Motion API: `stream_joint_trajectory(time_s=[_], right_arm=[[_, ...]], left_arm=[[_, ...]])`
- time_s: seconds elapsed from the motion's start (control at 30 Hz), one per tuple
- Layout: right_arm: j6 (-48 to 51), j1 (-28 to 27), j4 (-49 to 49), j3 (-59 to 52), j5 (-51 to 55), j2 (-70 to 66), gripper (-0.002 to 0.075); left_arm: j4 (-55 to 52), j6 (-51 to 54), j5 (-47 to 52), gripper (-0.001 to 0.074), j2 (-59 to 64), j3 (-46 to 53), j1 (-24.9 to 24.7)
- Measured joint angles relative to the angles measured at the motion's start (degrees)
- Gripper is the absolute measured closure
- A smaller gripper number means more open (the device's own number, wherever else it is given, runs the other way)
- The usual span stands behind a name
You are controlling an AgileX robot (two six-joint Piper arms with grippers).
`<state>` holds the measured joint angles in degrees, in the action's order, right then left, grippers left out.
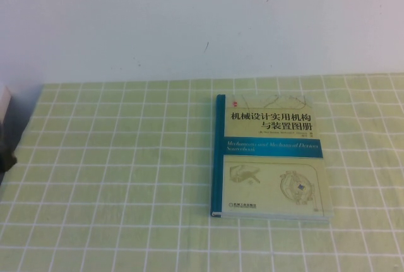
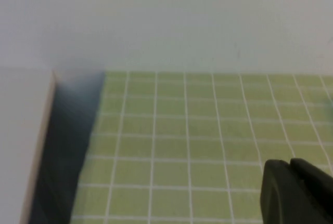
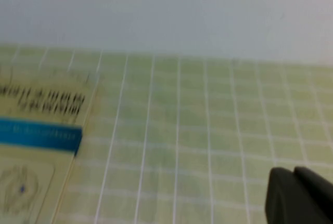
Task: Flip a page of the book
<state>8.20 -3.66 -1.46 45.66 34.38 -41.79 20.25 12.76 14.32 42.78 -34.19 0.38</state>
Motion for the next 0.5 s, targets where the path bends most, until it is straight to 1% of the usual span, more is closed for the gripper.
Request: stream_joint_trajectory(time_s=[0.1,0.17,0.2,0.33,0.4,0.5], right_arm=[[8.6,0.0,-5.1,4.2,8.2,-8.2,0.0729],[13.3,0.0,-8.5,6.4,11.3,-12.5,0.0729],[15.4,0.0,-9.7,6.9,12.0,-14.0,0.0729],[26.3,0.0,-20.4,8.8,12.4,-19.9,0.0729],[31.5,0.0,-26.6,8.8,12.4,-22.4,0.0729],[38.8,0.0,-34.3,8.8,12.5,-26.7,0.0729]], left_arm=[[3.6,1.8,4.8,0.0739,7.9,-3.6,0.0],[7.2,5.9,9.0,0.0739,13.0,-6.9,0.0],[9.5,7.8,10.6,0.0739,15.4,-8.2,0.0],[20.1,16.5,15.8,0.0739,23.8,-14.3,-0.2],[24.7,20.3,16.4,0.0739,27.5,-16.8,-1.7],[27.6,23.2,15.6,0.0739,32.7,-19.8,-6.4]])
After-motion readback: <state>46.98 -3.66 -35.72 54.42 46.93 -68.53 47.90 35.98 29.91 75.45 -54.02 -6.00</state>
